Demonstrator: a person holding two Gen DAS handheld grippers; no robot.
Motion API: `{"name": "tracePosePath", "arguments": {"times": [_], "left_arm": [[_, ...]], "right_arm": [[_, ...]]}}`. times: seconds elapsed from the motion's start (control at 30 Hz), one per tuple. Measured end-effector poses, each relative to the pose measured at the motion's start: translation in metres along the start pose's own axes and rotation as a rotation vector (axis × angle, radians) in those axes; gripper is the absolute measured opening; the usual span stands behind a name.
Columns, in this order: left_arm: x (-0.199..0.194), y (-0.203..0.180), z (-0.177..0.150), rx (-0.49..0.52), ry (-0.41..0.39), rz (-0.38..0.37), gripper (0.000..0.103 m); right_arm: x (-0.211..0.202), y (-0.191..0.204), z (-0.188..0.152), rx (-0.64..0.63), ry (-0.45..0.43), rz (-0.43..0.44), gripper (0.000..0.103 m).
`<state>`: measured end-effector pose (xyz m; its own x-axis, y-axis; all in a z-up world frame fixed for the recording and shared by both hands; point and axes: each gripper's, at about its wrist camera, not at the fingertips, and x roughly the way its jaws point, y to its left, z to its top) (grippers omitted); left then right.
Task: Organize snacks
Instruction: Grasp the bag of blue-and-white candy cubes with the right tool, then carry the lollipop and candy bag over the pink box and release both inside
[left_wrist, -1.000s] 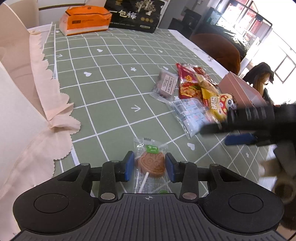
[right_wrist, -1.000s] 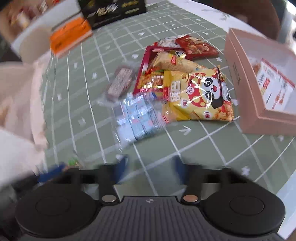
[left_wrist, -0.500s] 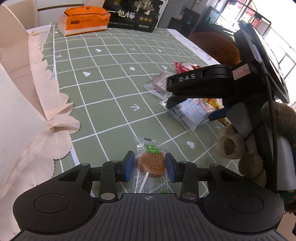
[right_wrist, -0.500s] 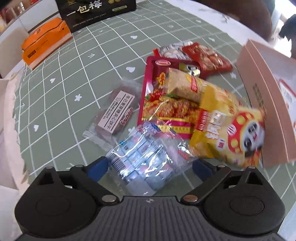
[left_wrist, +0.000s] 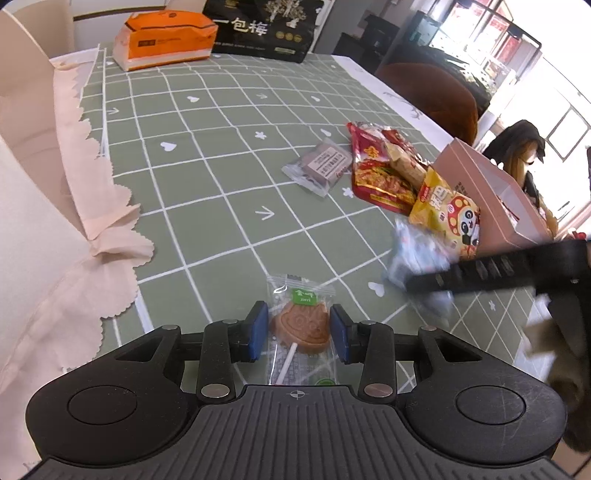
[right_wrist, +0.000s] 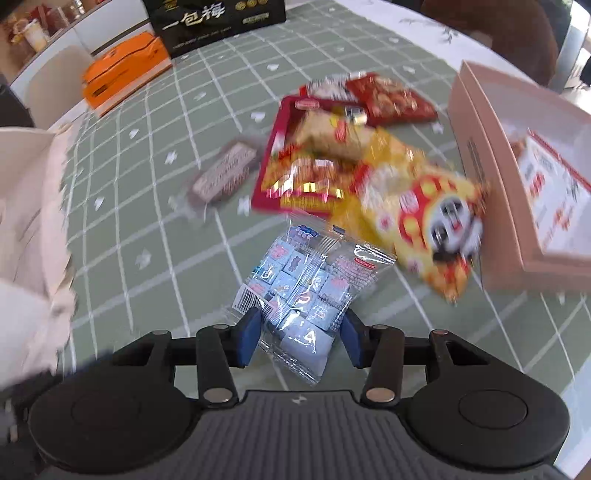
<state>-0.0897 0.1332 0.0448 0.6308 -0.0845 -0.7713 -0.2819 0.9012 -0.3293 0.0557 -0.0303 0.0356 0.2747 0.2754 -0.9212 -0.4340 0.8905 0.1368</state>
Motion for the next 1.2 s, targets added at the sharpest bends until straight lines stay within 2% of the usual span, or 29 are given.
{"name": "tracePosePath", "arguments": {"times": [0.2,0.3,0.37,0.47,0.63,0.77,0.93,1.1,1.2], "left_arm": [[0.008,-0.018,0.000,0.049,0.017,-0.013,0.042],[0.010,-0.026,-0.001,0.073,0.023,-0.014,0.042],[0.010,-0.030,-0.003,0.085,0.023,-0.012,0.042],[0.010,-0.033,-0.005,0.094,0.020,-0.006,0.042],[0.011,-0.036,-0.005,0.108,0.020,0.003,0.042],[0.010,-0.033,-0.008,0.108,0.011,-0.011,0.042],[0.008,-0.030,-0.010,0.114,0.009,-0.030,0.042],[0.007,-0.033,-0.010,0.127,0.022,-0.018,0.042],[0.006,-0.031,-0.008,0.113,0.035,-0.032,0.042]], "right_arm": [[-0.019,-0.011,-0.039,-0.072,0.030,0.037,0.047],[-0.024,-0.020,-0.053,-0.079,0.047,0.052,0.056],[-0.027,-0.026,-0.062,-0.076,0.043,0.028,0.075],[-0.028,-0.034,-0.073,-0.102,0.018,-0.024,0.081],[-0.034,-0.040,-0.091,-0.165,-0.025,-0.112,0.083],[-0.038,-0.049,-0.092,-0.098,-0.043,-0.075,0.083],[-0.041,-0.044,-0.075,0.040,-0.093,0.009,0.083],[-0.024,-0.029,-0.050,0.072,-0.078,-0.038,0.083],[-0.012,-0.022,-0.041,0.072,-0.049,-0.014,0.089]]}}
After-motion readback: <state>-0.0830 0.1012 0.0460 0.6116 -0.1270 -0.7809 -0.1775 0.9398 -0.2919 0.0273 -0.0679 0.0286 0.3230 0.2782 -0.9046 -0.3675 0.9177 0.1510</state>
